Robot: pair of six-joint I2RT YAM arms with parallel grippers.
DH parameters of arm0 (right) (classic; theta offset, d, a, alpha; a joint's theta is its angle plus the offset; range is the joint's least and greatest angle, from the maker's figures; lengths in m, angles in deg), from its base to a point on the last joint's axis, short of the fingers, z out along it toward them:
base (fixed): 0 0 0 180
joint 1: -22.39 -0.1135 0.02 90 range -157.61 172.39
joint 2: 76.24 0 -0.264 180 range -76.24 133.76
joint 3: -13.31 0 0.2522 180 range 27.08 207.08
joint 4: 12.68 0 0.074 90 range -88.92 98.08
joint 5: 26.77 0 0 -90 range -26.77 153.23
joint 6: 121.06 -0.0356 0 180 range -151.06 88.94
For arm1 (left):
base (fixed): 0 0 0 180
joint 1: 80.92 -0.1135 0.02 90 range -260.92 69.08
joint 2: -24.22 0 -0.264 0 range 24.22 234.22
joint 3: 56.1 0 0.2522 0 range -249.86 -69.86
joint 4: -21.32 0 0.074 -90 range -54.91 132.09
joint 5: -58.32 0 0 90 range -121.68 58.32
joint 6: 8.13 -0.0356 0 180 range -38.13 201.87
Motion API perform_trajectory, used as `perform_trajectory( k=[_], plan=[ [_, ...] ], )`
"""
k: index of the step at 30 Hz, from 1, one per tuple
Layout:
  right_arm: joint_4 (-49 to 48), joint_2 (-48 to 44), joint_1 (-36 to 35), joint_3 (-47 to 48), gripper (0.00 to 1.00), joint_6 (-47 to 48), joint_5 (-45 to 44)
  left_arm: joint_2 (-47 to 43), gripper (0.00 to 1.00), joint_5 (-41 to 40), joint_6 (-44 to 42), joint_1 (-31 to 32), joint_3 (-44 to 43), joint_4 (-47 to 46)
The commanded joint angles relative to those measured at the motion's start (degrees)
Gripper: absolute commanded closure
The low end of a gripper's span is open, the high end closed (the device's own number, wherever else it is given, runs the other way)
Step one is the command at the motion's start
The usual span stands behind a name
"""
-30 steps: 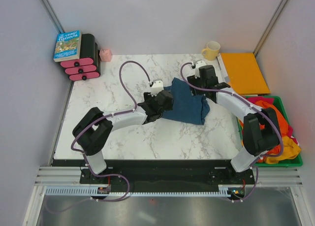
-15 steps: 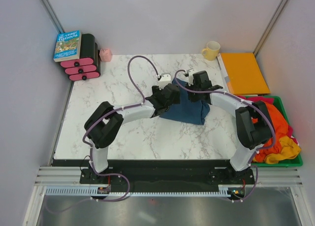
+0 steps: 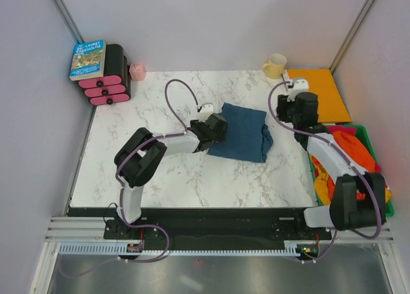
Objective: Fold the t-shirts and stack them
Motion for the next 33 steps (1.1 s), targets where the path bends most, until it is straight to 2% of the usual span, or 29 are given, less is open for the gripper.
perform_trajectory(
  k=[1, 5, 6, 7, 10, 15, 18, 19, 21, 22, 24, 27, 28, 31, 33],
  plan=[
    [-9.6, -3.9, 3.2, -5.8, 0.36, 6.7, -3.4, -6.9, 0.11, 1.3, 4.6, 0.3, 5.9, -0.9],
    [-14.8, -4.9, 5.8, -12.6, 0.3, 2.5, 0.7, -8.9, 0.12, 1.4, 5.3, 1.1, 8.7, -0.8],
    [-17.4, -5.1, 6.1, -14.4, 0.04, 1.2, 3.3, -9.3, 0.12, 1.2, 5.3, 1.3, 9.8, -0.8],
    [-25.5, -5.8, 6.5, -19.2, 0.02, -0.2, 4.0, -9.9, 0.12, 0.4, 5.2, 1.9, 10.3, -0.6],
    [-38.0, -4.8, 6.7, -25.8, 0.02, -0.2, 5.5, -12.0, 0.12, -1.8, 4.6, 3.2, 12.0, 0.4],
    [-41.5, -0.5, 6.7, -28.4, 0.02, -0.2, 3.0, -13.9, 0.12, -4.6, 4.0, 5.2, 12.8, 1.9],
    [-59.9, 1.9, 6.6, -37.3, 0.02, -2.6, 3.2, -13.7, 0.12, -6.5, 3.6, 7.0, 11.7, 3.4],
    [-69.5, 4.6, 6.6, -41.5, 0.02, -2.2, 4.3, -13.4, 0.12, -7.0, 3.6, 7.8, 11.3, 3.9],
    [-82.2, 8.6, 6.9, -45.7, 0.02, -3.6, 3.6, -13.0, 0.12, -8.1, 3.9, 8.5, 10.6, 4.8],
    [-82.7, 8.5, 7.0, -46.2, 0.02, -3.4, 3.4, -12.9, 0.12, -8.4, 4.3, 9.0, 10.5, 5.2],
    [-76.8, 6.6, 6.9, -44.8, 0.02, -3.1, 2.9, -12.6, 0.12, -8.5, 4.9, 9.4, 10.1, 5.5],
    [-75.2, 8.7, 7.0, -42.3, 0.02, -4.9, 0.5, -11.4, 0.12, -9.1, 5.6, 10.6, 9.3, 6.1],
    [-70.4, 7.7, 7.0, -40.7, 0.02, -3.6, 0.8, -11.1, 0.12, -9.6, 5.9, 11.2, 9.1, 7.4],
    [-66.0, 8.5, 7.0, -37.8, 0.02, -2.9, 3.7, -11.3, 0.12, -11.0, 6.2, 12.3, 8.6, 9.5],
    [-66.6, 8.0, 6.9, -38.3, 0.02, -2.6, 3.7, -12.8, 0.12, -11.5, 6.3, 12.4, 9.8, 9.9]
  ],
)
